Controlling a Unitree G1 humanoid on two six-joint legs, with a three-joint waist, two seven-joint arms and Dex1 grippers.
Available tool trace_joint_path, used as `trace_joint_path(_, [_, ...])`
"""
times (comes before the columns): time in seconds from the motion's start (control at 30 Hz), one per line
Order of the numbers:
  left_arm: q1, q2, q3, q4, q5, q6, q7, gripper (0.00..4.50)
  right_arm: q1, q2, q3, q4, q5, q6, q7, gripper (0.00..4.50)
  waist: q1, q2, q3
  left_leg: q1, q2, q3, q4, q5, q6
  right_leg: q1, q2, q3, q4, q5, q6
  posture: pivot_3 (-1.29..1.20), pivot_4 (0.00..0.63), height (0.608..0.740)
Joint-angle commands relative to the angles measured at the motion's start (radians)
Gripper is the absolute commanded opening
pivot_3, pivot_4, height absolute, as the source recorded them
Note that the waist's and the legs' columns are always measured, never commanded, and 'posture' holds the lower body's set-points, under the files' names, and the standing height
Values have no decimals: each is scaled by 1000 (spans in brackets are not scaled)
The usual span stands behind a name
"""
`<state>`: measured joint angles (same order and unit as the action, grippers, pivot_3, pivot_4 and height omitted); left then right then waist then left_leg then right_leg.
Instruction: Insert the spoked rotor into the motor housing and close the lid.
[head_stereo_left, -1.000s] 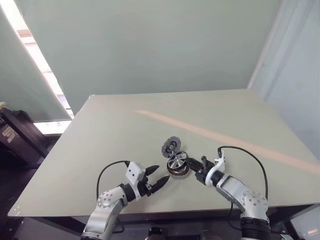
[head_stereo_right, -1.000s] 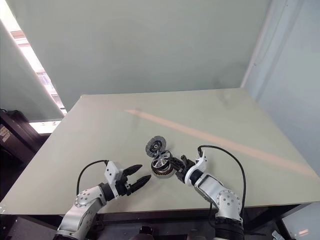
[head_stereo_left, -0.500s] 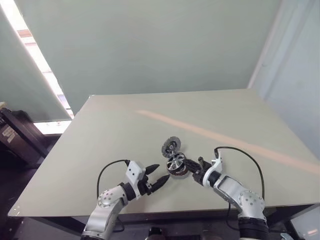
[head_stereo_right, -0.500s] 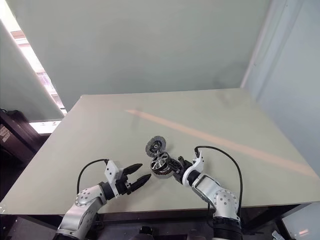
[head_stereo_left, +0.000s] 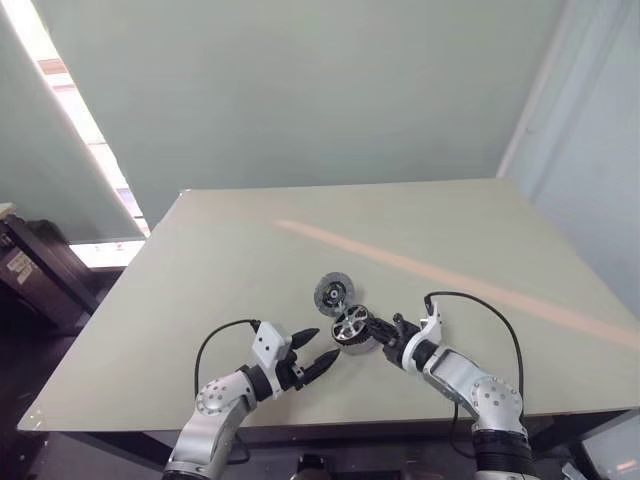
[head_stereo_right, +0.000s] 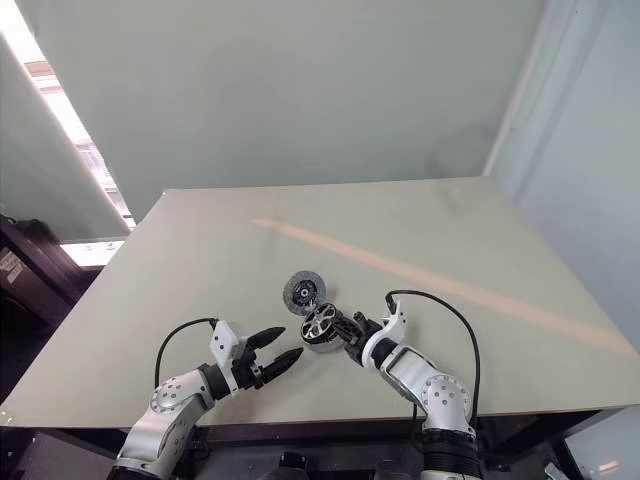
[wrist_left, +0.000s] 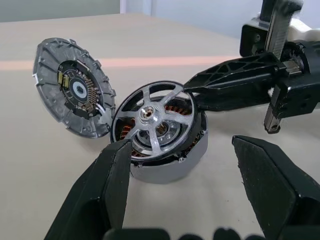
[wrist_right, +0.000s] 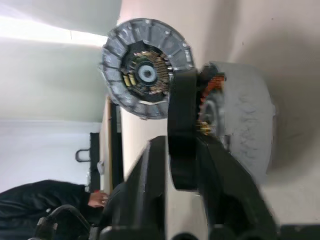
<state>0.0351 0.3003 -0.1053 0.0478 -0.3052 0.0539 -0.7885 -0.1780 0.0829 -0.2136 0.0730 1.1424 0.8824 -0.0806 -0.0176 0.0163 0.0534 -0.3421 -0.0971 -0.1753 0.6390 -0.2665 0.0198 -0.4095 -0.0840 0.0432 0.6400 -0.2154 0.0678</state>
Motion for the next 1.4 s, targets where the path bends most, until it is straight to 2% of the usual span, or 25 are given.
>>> trace_joint_path(0.03, [-14,0,-1,-17,4,-19,-5,3425,-5,39,1,-24,7,2,0,2107,-1,0,0,0,0,0,0,0,0,0,0,0,0,0,0,0,0,740])
trace_joint_path(0.23, [-13,-3,-5,-16,5,-20,-5,3425,8,26,-18,-63,31,12,7,4282,-1,0,0,0,0,0,0,0,0,0,0,0,0,0,0,0,0,740])
trace_joint_path(0.27, [-13,-3,-6,-16,5,-20,-5,3425,11,23,-20,-71,34,12,12,4472,-1,0,0,0,0,0,0,0,0,0,0,0,0,0,0,0,0,740])
trace_joint_path(0.43, [-14,-6,-10,-14,6,-21,-6,3425,21,-16,-22,-126,26,10,43,4472,1,0,0,0,0,0,0,0,0,0,0,0,0,0,0,0,0,740])
trace_joint_path(0.63, [-17,-7,-10,-7,6,-27,-7,3425,44,-158,28,-251,-78,8,103,4472,2,0,0,0,0,0,0,0,0,0,0,0,0,0,0,0,0,740])
trace_joint_path(0.77, [-20,-4,-8,-2,5,-30,-8,3425,61,-267,124,-321,-264,-100,207,4472,0,0,0,0,0,0,0,0,0,0,0,0,0,0,0,0,0,740])
trace_joint_path(0.9, [-21,0,1,3,4,-32,-7,3425,62,-321,241,-334,-452,-240,300,4472,-1,0,0,0,0,1,1,0,0,1,0,0,0,0,0,0,0,740])
trace_joint_path(1.0, [-23,3,11,8,2,-34,-4,3425,50,-318,308,-313,-564,-335,342,3904,0,-1,0,0,0,1,2,0,0,1,0,-1,0,0,0,0,0,740])
trace_joint_path(1.1, [-16,16,29,13,-1,-36,-1,3425,-33,-315,477,-220,-779,-460,373,2794,-6,-1,0,0,1,1,2,0,0,0,0,-1,0,0,0,0,0,740])
trace_joint_path(1.17, [-16,17,35,16,-1,-37,2,3425,-78,-299,534,-151,-870,-524,380,2047,-6,-1,0,0,1,2,2,0,0,0,0,-1,0,0,0,0,0,740])
trace_joint_path(1.33, [-12,16,38,12,-2,-39,12,3425,-148,-223,571,39,-985,-641,384,169,4,-2,0,0,0,0,2,0,0,1,0,-2,0,1,-1,0,0,740])
trace_joint_path(1.4, [-6,15,39,4,-3,-40,17,3425,-157,-203,580,124,-1014,-658,396,16,4,-2,0,0,0,0,2,0,0,1,0,-2,0,1,-1,0,0,740])
